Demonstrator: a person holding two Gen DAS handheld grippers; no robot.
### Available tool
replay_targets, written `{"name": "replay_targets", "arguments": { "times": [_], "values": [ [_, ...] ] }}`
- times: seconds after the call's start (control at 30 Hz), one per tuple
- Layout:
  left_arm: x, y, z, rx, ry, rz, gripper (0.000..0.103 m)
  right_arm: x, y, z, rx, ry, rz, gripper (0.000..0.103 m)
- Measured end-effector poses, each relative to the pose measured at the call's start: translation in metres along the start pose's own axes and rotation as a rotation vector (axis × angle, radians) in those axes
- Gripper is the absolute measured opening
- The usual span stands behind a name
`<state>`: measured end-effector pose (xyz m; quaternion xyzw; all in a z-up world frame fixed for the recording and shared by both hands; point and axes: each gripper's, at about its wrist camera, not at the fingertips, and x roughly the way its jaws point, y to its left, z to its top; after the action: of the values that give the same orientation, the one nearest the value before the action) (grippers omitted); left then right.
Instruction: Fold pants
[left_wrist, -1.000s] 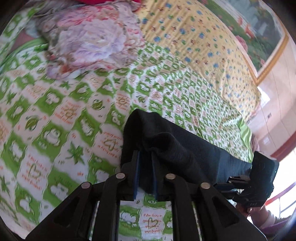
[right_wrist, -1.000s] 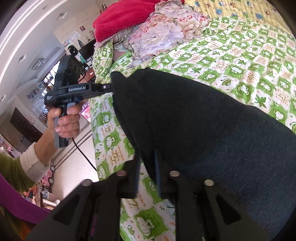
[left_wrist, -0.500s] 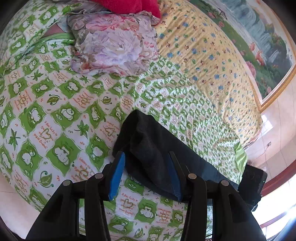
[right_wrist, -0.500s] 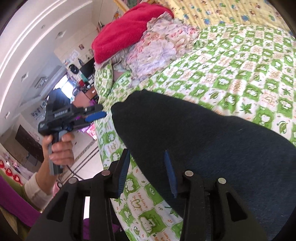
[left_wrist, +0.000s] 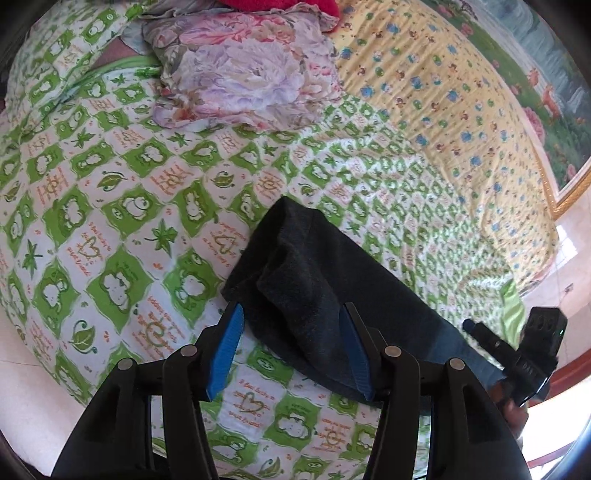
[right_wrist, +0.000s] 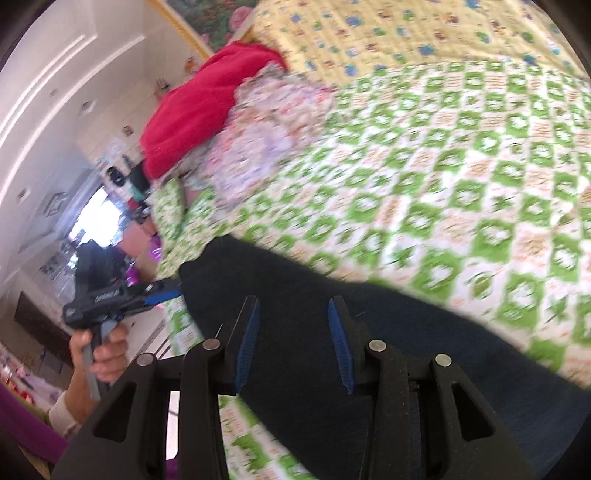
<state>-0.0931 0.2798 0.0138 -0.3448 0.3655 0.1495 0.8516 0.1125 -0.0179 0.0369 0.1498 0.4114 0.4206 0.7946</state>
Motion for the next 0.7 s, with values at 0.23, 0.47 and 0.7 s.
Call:
{"name": "replay_targets", "arguments": {
  "times": [0.23,0.47,0.7],
  "values": [
    [0.014,0.009,-0.006,-0.019,0.034,0.043,0.055,0.019,-0.037,0.031,0.068,0.067,-0.075,0.04],
    [0.033,0.016,-0.01,-0.03,0.074,0.037,0.055,0.071,-0.042,0.039,-0.013,0.269,-0.102,0.04],
    [0.047,0.013,-0.01,-0.033,0.081,-0.001,0.054,0.092,-0.016,0.021,-0.202,0.427,-0.129,0.038]
  ]
}}
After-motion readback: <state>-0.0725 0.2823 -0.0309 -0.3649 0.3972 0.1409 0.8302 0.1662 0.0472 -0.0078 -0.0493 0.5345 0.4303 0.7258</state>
